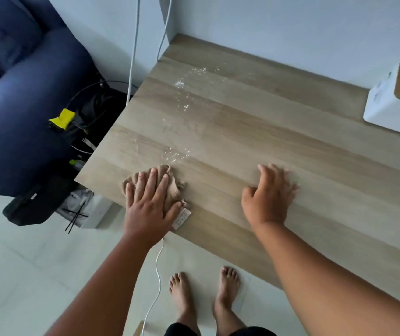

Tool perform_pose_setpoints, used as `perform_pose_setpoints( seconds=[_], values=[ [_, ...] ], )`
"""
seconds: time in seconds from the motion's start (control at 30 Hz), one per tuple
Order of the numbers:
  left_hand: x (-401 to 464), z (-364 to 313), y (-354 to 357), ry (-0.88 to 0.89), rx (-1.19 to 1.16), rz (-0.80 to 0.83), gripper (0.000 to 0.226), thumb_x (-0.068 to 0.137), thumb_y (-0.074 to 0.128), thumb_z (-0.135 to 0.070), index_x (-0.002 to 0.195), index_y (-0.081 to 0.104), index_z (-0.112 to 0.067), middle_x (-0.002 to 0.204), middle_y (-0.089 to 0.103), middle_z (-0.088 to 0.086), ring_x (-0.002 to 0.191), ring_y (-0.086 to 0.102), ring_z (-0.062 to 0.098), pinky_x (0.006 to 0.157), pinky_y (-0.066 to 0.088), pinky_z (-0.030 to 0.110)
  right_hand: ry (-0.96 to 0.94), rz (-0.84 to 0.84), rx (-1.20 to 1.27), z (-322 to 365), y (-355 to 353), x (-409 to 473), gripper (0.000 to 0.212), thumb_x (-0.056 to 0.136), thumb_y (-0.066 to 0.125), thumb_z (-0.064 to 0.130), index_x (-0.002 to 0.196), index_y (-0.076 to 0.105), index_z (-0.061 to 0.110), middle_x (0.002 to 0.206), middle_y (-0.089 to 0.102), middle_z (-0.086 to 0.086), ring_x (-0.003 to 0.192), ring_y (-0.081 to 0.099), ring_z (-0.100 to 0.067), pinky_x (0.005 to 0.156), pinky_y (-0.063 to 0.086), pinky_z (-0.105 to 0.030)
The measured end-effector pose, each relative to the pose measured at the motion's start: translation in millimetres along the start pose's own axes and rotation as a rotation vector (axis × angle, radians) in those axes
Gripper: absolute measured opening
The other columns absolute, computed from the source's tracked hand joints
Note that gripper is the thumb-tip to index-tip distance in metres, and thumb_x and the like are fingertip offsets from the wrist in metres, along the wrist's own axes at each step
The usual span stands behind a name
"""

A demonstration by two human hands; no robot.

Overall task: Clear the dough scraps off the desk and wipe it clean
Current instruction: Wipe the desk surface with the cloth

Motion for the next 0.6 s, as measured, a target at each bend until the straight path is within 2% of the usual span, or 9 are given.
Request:
perform_pose_setpoints(
  seconds=[0.1,0.17,0.3,0.43,0.5,0.6],
  values=[
    [23.7,-1.6,1.2,-0.109,-0.006,0.017,0.086,0.093,0.030,-0.074,0.165,0.012,-0.031,0.174,0.002,0.003,0.159,-0.010,0.031,0.127,-0.003,0.058,0.043,0.013,-0.040,17.6,13.1,13.0,0.065,0.085,0.052,0.028,0.149,0.048,0.023,0.168,0.028,-0.003,0.158,0.008,-0.036,0.123,-0.002,-0.067],
    [29.0,-15.6,2.5,-0.086,-0.002,0.023,0.085,0.094,0.028,-0.072,0.165,0.012,-0.027,0.174,0.001,0.006,0.159,-0.010,0.033,0.127,-0.004,0.059,0.094,0.017,-0.078,25.8,20.6,21.7,0.064,0.088,0.047,0.035,0.152,0.044,0.027,0.171,0.021,0.000,0.159,0.004,-0.035,0.122,-0.003,-0.069],
    [15.6,-21.5,4.5,0.189,0.025,0.027,0.068,0.103,0.034,-0.052,0.163,0.026,-0.022,0.173,0.012,0.006,0.160,0.004,0.032,0.124,0.017,0.060,0.110,0.038,-0.189,27.8,33.1,26.1,0.065,0.095,0.041,0.049,0.157,0.035,0.030,0.173,0.013,0.001,0.159,0.000,-0.035,0.119,-0.004,-0.073],
    [3.2,19.9,0.5,0.404,-0.001,0.011,0.065,0.103,0.045,-0.042,0.162,0.028,-0.024,0.173,0.014,0.001,0.160,0.006,0.026,0.126,0.020,0.057,0.123,0.024,-0.231,31.3,35.0,24.7,0.070,0.092,0.032,0.054,0.157,0.035,0.028,0.172,0.016,-0.001,0.159,0.003,-0.037,0.118,-0.001,-0.075],
    [7.3,44.6,-5.9,0.399,0.004,-0.001,0.066,0.102,0.046,-0.042,0.162,0.028,-0.025,0.172,0.015,0.000,0.160,0.008,0.026,0.125,0.020,0.058,0.121,0.010,-0.238,34.0,35.4,25.3,0.072,0.090,0.029,0.054,0.156,0.036,0.027,0.172,0.017,-0.001,0.159,0.004,-0.037,0.118,0.000,-0.076],
    [24.8,76.8,-16.8,0.276,0.015,-0.007,0.065,0.100,0.039,-0.046,0.161,0.032,-0.024,0.171,0.019,0.002,0.160,0.010,0.028,0.124,0.019,0.061,0.123,0.008,-0.243,34.2,36.5,25.2,0.072,0.090,0.029,0.054,0.156,0.035,0.026,0.172,0.017,-0.001,0.159,0.004,-0.037,0.118,0.000,-0.076]
  ],
)
Point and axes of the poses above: each hand's wrist, its own x-axis towards the middle knuckle, its own y-axis out of the palm, z = x × y, the point moved 1 cm from there along x, towards the middle knuckle
